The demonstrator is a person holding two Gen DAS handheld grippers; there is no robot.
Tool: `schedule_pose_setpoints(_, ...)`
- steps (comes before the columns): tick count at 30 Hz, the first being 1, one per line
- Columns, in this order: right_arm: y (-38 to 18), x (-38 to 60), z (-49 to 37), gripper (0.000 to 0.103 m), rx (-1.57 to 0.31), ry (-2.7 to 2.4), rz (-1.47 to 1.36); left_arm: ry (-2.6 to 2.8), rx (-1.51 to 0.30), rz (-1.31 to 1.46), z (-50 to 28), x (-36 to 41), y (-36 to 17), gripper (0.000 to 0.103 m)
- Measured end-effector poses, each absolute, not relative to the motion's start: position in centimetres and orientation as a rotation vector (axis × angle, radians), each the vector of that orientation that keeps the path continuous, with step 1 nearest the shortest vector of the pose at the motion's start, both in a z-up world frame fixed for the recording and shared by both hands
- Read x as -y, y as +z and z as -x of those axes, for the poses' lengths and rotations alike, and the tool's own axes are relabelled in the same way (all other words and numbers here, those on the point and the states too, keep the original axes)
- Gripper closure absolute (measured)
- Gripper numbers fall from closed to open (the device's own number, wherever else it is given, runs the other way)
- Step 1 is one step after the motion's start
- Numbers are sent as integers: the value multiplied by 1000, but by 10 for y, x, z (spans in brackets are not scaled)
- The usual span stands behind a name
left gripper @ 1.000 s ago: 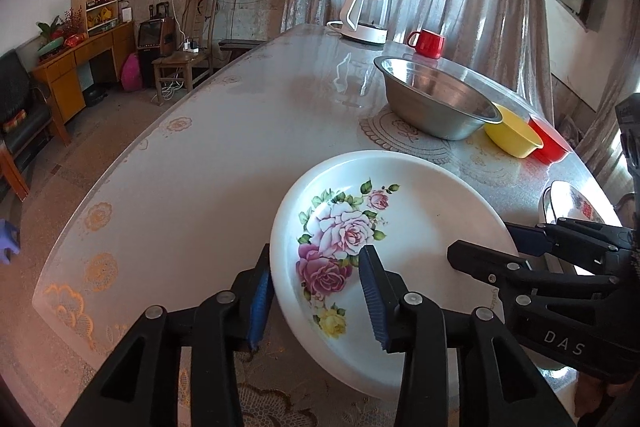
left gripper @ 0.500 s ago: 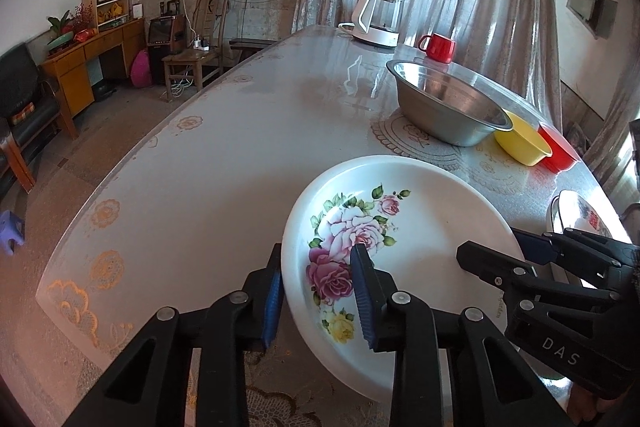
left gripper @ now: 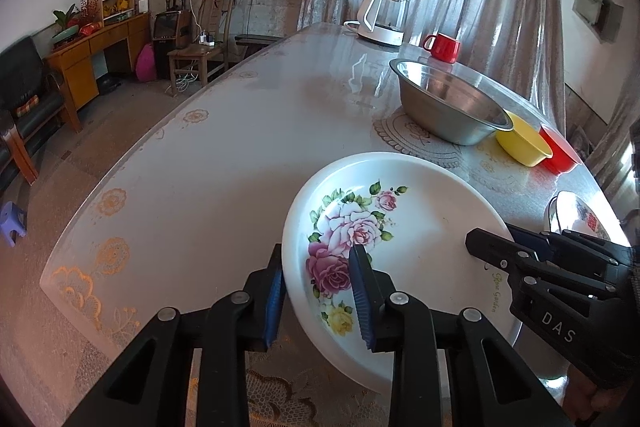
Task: Organize plates and bowls
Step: 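Lift the rose plate off the table with both tools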
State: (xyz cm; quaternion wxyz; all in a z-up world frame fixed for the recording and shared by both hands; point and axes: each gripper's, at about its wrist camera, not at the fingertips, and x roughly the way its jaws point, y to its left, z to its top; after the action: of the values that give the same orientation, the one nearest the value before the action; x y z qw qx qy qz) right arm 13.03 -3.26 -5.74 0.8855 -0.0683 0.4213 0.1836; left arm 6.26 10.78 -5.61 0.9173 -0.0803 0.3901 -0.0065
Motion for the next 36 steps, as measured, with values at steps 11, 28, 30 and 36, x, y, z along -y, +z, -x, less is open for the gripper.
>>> schedule_pose_setpoints(11, -56, 37, -130, 87, -876, 379, 118, -24, -772, 178, -55, -107, -45, 72)
schedule_pose_setpoints(28, -46, 51, -123, 92, -847, 363, 57, -57, -745, 194, -51, -103, -34, 72)
schedule_pose_setpoints(30, -43, 52, -122, 92, -838, 360, 54, -61, -737, 196, -50, -102, -32, 72)
schedule_pose_setpoints(36, -30, 60, -116, 92, -800, 354, 31, -80, -715, 188, -47, -95, -22, 72)
